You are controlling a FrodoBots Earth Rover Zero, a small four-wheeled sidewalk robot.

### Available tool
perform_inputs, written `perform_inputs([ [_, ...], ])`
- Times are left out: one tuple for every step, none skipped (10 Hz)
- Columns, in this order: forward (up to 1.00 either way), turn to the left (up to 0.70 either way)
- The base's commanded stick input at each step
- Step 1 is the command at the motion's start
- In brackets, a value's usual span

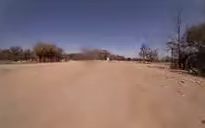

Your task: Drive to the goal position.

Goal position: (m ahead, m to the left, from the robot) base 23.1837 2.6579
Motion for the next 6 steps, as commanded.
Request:
perform_inputs([
  [1.00, 0.00],
  [1.00, 0.00],
  [1.00, 0.00],
  [1.00, 0.00],
  [1.00, 0.00],
  [1.00, 0.00],
])
